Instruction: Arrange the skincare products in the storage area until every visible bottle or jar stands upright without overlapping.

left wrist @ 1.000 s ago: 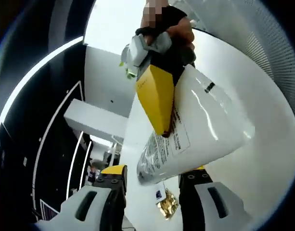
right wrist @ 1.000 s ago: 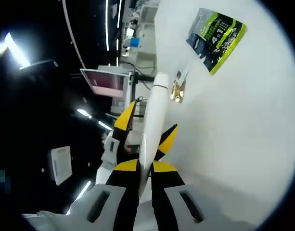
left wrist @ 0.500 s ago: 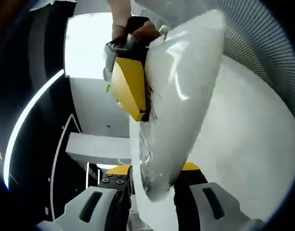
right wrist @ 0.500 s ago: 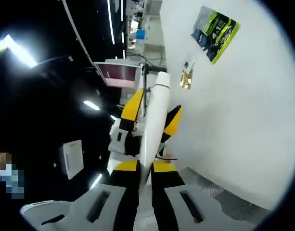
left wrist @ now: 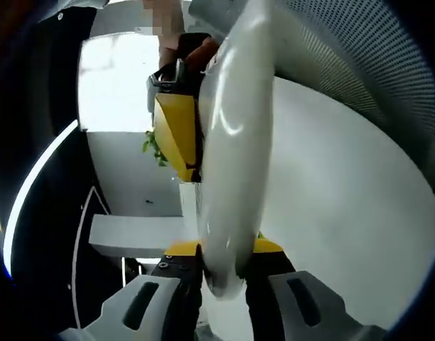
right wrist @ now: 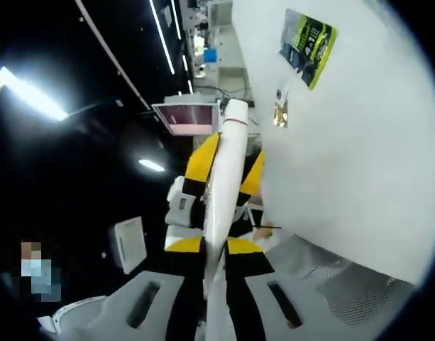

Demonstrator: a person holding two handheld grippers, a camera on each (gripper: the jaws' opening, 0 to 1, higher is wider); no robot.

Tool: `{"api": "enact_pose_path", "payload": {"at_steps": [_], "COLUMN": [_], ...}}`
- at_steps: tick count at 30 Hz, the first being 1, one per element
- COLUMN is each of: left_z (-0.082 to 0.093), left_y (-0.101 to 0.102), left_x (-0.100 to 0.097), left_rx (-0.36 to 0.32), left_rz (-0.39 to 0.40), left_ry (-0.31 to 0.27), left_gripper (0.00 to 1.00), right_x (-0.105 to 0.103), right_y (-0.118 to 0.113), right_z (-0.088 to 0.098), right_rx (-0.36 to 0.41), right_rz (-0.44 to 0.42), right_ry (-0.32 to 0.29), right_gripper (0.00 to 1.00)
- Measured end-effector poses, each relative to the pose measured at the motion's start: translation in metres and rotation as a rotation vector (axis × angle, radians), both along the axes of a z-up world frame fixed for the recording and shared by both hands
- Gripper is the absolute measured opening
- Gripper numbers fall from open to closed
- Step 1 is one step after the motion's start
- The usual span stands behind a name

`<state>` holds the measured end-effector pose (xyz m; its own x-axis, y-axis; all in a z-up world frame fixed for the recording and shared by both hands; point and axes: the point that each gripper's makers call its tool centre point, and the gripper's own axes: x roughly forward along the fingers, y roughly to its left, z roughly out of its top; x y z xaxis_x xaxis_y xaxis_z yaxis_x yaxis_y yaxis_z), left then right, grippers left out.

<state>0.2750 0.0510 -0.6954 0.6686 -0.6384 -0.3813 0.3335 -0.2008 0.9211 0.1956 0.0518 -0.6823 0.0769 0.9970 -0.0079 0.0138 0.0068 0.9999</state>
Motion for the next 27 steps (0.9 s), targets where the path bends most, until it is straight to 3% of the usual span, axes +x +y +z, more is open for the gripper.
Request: {"api": "enact_pose_path", "payload": {"at_steps": [6, 15, 21, 24, 25, 27], "left_z": [0.002, -0.002, 0.001, 0.000, -0.006, -0.008], "left_y": [-0.024, -0.039, -0.038, -0.038, -0.038, -0.037], "left_x": [-0.007, -0.004, 0.004, 0.008, 0.009, 0.012], "left_rx": [-0.027, -0.072, -0.247, -0.305, -0.317, -0.332], "left_rz": [-0.011, -0.007, 0.077, 0.110, 0.138, 0.153], "left_ry": [0.014, 0.041, 0.176, 0.251, 0.328, 0.348], "left_gripper": [0.18, 0.17, 0.17, 0.17, 0.17, 0.17], "right_x": [-0.001, 0.009, 0.031, 0.046, 0.047, 0.050], "right_y": [-0.018, -0.052, -0.077, -0.088, -0.091, -0.096], "right_z": [0.001, 0.002, -0.002, 0.003, 0.003, 0.000], "right_rx": [0.007, -0.029, -0.102, -0.126, -0.145, -0.197], "right_rz": [-0.043, -0.137, -0.217, -0.252, -0.242, -0.229], "right_ry": [0.045, 0.001, -0.117, -0.186, -0.213, -0.280], "right_gripper": [0.12, 0.16, 0.21, 0.22, 0.21, 0.22]}}
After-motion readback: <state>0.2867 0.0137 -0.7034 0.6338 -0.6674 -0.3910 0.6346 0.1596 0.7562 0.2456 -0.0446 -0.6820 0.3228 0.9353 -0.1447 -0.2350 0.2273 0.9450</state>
